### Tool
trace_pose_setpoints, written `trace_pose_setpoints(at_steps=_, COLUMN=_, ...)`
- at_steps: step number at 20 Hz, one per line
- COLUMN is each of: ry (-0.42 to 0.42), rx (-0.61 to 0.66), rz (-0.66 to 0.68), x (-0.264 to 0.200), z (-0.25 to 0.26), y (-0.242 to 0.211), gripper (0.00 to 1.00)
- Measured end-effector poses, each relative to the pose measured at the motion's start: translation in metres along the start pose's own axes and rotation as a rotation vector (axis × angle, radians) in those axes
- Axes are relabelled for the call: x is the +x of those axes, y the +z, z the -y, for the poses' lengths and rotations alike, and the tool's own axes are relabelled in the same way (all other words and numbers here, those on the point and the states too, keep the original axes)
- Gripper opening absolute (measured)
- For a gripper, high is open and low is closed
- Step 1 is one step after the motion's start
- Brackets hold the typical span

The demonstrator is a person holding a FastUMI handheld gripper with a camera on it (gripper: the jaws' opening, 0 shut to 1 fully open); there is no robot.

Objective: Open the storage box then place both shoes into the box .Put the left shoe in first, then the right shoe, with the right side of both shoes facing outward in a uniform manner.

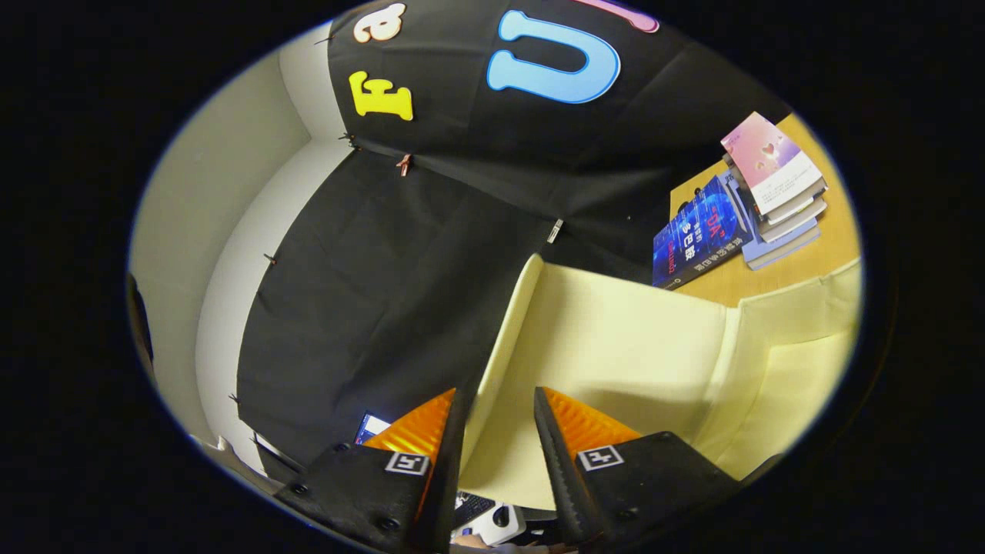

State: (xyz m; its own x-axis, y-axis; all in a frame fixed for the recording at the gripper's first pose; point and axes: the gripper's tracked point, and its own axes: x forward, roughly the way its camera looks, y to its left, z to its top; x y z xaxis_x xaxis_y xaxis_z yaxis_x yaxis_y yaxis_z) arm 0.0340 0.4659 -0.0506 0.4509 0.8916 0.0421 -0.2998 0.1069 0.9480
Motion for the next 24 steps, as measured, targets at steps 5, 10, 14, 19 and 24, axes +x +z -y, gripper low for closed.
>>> trace_pose_setpoints(at_steps=5, ry=-0.058, rx=-0.076, rz=0.064, x=-0.015, z=0.006, y=0.014, gripper=0.85)
trace_pose_setpoints(at_steps=10, ry=-0.236, rx=-0.271, rz=0.133, x=-0.061, z=0.035, y=0.033, gripper=0.92)
trace_pose_setpoints(at_steps=14, ry=-0.496, rx=-0.5, rz=0.142, x=-0.136, z=0.075, y=0.043, gripper=0.93)
trace_pose_setpoints(at_steps=19, ry=-0.779, rx=-0.579, rz=0.088, x=-0.241, z=0.123, y=0.037, gripper=0.94)
trace_pose_setpoints(at_steps=24, ry=-1.031, rx=-0.587, rz=0.022, x=-0.331, z=0.189, y=0.024, gripper=0.95)
